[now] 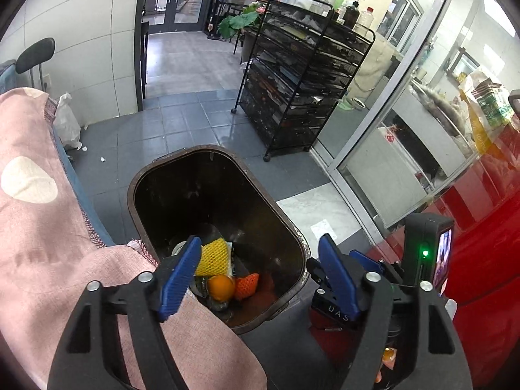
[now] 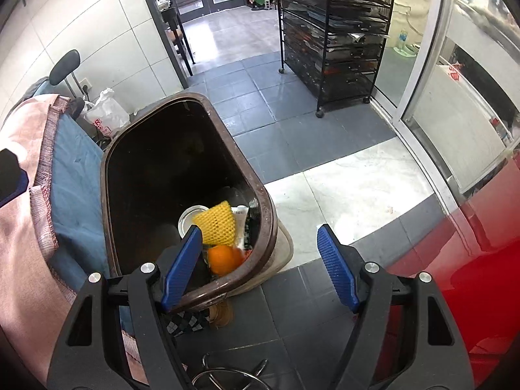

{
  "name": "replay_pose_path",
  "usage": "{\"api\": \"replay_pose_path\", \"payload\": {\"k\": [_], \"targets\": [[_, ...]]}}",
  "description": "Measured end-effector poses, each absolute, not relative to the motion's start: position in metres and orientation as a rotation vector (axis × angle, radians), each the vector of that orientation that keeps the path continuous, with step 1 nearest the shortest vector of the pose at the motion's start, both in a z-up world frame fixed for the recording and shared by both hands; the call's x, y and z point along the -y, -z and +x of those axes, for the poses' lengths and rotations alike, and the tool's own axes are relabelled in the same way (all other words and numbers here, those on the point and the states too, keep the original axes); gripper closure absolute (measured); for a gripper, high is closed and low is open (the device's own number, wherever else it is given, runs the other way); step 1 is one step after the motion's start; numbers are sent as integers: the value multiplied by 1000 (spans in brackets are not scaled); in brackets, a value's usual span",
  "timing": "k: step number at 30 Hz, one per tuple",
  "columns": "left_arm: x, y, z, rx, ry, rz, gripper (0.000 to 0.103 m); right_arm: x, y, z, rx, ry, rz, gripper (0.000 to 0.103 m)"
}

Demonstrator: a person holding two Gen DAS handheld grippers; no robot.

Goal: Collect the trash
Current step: 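Carry the orange and foam net over the black bin and open both tools, then return both tools to the table toward the tissues and white plastic bag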

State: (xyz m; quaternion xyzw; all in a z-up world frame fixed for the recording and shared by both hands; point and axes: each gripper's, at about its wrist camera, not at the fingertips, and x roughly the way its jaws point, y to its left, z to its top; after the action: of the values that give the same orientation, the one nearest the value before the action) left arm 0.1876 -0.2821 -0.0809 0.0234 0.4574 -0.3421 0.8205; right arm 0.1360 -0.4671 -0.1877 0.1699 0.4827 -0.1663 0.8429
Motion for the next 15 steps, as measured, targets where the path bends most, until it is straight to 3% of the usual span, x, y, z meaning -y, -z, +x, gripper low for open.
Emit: {"api": "replay_pose_path", "payload": {"k": [4,7,15], "targets": [[276,72,180,-940,730,44,20,459,178,137,-999,334,329,29],[267,64,174,-920,730,32,18,453,168,136,-964,315,310,18],[226,37,152,-819,682,-20,11,425,131,138,-848,196,283,13]]}}
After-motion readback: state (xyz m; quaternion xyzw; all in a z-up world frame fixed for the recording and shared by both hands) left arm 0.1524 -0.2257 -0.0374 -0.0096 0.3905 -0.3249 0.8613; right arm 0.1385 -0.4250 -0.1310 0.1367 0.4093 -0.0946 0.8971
